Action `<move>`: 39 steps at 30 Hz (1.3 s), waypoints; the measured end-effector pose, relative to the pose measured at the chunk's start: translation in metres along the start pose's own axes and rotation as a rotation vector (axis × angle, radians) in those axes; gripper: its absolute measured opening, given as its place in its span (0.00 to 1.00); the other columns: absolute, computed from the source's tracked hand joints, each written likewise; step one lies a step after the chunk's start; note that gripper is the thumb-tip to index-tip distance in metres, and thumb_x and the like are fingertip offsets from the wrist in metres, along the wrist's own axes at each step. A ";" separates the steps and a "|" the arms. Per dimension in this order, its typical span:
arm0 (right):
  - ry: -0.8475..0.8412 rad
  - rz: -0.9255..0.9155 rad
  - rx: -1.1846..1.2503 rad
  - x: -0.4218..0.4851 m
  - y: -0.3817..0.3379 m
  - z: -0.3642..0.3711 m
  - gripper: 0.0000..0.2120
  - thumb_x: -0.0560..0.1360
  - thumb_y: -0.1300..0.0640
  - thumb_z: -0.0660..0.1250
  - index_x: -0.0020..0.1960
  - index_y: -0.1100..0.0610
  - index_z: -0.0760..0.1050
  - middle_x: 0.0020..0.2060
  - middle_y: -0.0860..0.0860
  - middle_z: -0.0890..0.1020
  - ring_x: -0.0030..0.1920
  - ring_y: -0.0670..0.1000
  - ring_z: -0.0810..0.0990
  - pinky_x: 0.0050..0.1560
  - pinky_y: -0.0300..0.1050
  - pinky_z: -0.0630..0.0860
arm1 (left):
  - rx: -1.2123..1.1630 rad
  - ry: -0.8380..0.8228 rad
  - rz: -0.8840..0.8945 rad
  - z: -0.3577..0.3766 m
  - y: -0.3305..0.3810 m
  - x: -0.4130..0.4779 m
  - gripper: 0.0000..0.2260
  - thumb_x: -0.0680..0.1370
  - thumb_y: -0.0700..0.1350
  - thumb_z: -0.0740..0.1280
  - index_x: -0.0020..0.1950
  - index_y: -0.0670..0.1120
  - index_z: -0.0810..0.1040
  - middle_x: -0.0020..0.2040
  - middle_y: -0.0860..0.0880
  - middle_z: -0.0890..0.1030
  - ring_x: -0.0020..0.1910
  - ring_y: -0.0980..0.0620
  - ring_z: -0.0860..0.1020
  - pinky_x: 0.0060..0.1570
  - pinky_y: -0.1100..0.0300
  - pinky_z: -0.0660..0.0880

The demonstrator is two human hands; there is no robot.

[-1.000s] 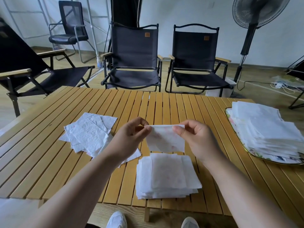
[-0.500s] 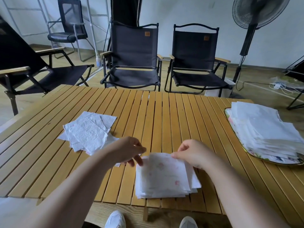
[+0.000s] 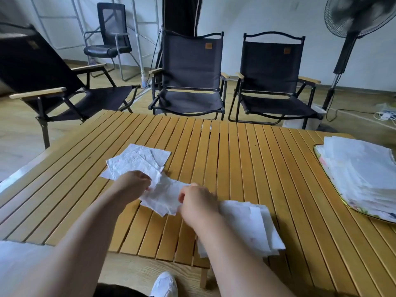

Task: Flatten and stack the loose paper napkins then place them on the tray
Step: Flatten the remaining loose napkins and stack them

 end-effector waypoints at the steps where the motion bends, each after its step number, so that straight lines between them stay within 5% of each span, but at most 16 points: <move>1: 0.011 -0.001 -0.003 0.001 -0.001 0.001 0.13 0.78 0.57 0.69 0.62 0.51 0.77 0.59 0.52 0.77 0.62 0.57 0.75 0.69 0.56 0.67 | 0.007 0.002 0.006 -0.001 -0.001 0.001 0.07 0.79 0.38 0.65 0.53 0.44 0.80 0.51 0.43 0.81 0.48 0.46 0.78 0.44 0.54 0.75; 10: 0.208 -0.180 0.356 -0.010 0.019 -0.035 0.02 0.81 0.55 0.66 0.49 0.51 0.75 0.42 0.45 0.80 0.43 0.48 0.79 0.46 0.44 0.79 | 0.057 -0.191 0.204 0.004 0.024 -0.013 0.29 0.74 0.26 0.63 0.58 0.61 0.77 0.62 0.50 0.73 0.58 0.49 0.75 0.50 0.50 0.81; 14: 0.274 -0.108 0.560 -0.009 0.045 -0.051 0.04 0.80 0.56 0.67 0.47 0.50 0.76 0.37 0.43 0.79 0.36 0.40 0.75 0.31 0.29 0.68 | -0.005 -0.276 0.300 0.007 0.040 -0.027 0.21 0.78 0.35 0.62 0.51 0.65 0.79 0.56 0.53 0.80 0.56 0.53 0.78 0.54 0.53 0.77; 16: 0.311 -0.075 0.656 -0.010 0.059 -0.059 0.04 0.80 0.57 0.67 0.47 0.50 0.77 0.39 0.44 0.81 0.38 0.41 0.77 0.31 0.27 0.68 | -0.218 -0.316 0.294 0.008 0.048 -0.036 0.08 0.76 0.50 0.65 0.52 0.60 0.81 0.49 0.54 0.84 0.54 0.52 0.80 0.58 0.52 0.74; 19: 0.310 -0.068 0.761 -0.012 0.076 -0.066 0.04 0.79 0.56 0.68 0.51 0.47 0.78 0.46 0.44 0.83 0.46 0.45 0.81 0.35 0.29 0.71 | -0.329 -0.372 0.323 0.015 0.054 -0.040 0.15 0.74 0.63 0.68 0.54 0.56 0.81 0.47 0.52 0.86 0.50 0.52 0.84 0.58 0.51 0.78; 24: 0.302 -0.082 0.819 -0.023 0.099 -0.074 0.12 0.77 0.57 0.71 0.58 0.44 0.77 0.50 0.42 0.82 0.53 0.41 0.80 0.43 0.29 0.74 | -0.264 -0.267 0.347 0.032 0.068 -0.045 0.08 0.82 0.49 0.65 0.49 0.52 0.84 0.42 0.51 0.86 0.41 0.55 0.84 0.50 0.55 0.79; 30: 0.384 -0.098 0.847 -0.033 0.118 -0.086 0.09 0.76 0.57 0.73 0.54 0.47 0.81 0.48 0.40 0.84 0.49 0.38 0.81 0.43 0.28 0.76 | -0.286 -0.265 0.366 0.040 0.076 -0.047 0.07 0.81 0.47 0.66 0.52 0.49 0.83 0.43 0.50 0.86 0.40 0.52 0.84 0.45 0.56 0.78; 33: 0.398 -0.112 0.839 -0.036 0.122 -0.089 0.06 0.76 0.55 0.73 0.53 0.47 0.82 0.46 0.41 0.84 0.48 0.36 0.80 0.40 0.28 0.75 | -0.233 -0.377 0.405 0.047 0.078 -0.050 0.14 0.74 0.55 0.71 0.58 0.54 0.79 0.45 0.51 0.86 0.41 0.52 0.83 0.43 0.56 0.78; 36: 0.439 -0.124 0.830 -0.035 0.120 -0.089 0.03 0.77 0.56 0.73 0.48 0.47 0.82 0.43 0.40 0.84 0.47 0.37 0.79 0.41 0.26 0.73 | -0.177 -0.304 0.416 0.057 0.077 -0.046 0.17 0.77 0.45 0.72 0.64 0.56 0.75 0.40 0.48 0.85 0.36 0.53 0.79 0.39 0.55 0.76; 39: 0.504 -0.108 0.822 -0.031 0.118 -0.089 0.03 0.77 0.56 0.72 0.46 0.49 0.81 0.41 0.41 0.84 0.45 0.38 0.79 0.40 0.28 0.73 | -0.376 -0.236 0.292 0.058 0.078 -0.043 0.20 0.78 0.39 0.70 0.67 0.55 0.73 0.39 0.47 0.84 0.36 0.52 0.78 0.41 0.55 0.76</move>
Point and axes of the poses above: each hand's wrist, its own x-axis towards the middle knuckle, its own z-axis out of the palm, y = z × x, the point moved 2 cm from there along x, towards the middle knuckle
